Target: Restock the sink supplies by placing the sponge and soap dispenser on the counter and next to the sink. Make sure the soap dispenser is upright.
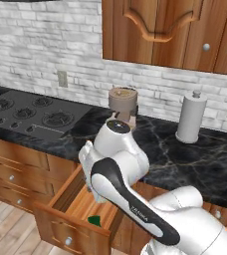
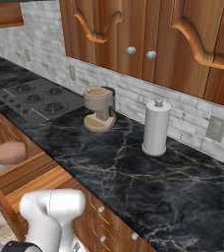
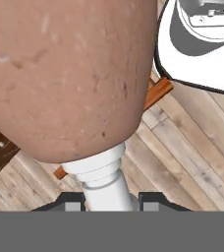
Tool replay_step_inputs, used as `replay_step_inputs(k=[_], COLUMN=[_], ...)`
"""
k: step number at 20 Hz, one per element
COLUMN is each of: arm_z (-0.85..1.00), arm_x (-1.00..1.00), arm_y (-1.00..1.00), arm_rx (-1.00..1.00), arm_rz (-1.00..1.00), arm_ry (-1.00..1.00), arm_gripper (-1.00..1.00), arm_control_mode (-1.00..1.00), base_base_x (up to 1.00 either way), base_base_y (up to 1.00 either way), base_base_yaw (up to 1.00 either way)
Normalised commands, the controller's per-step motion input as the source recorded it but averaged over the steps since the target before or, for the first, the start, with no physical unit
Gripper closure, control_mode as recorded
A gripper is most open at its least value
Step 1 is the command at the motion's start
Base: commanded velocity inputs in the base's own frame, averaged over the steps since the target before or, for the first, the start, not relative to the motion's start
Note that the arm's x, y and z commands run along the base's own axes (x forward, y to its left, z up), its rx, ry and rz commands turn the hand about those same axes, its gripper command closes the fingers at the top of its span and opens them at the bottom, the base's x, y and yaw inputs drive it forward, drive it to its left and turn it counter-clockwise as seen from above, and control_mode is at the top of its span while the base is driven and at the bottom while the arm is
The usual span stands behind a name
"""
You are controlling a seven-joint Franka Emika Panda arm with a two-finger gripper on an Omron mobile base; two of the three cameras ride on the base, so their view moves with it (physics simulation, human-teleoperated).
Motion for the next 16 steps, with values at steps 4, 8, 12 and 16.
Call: replay_step_inputs(k=[4,8,12,16], arm_z=[0.52,0.62,0.56,-0.01], arm_x=[-0.16,0.00,0.00,0.00], arm_y=[-0.67,-0.11,0.00,0.00], arm_rx=[0.42,0.38,0.15,0.00], arm_rz=[-0.03,0.00,0.00,0.00], arm_ry=[0.00,0.00,0.02,0.08], arm_gripper=[1.00,1.00,1.00,1.00], arm_control_mode=[-1.00,-1.00,-1.00,-1.00], base_base_x=[0.00,0.00,0.00,0.00], base_base_y=[0.00,0.00,0.00,0.00], base_base_yaw=[0.00,0.00,0.00,0.00])
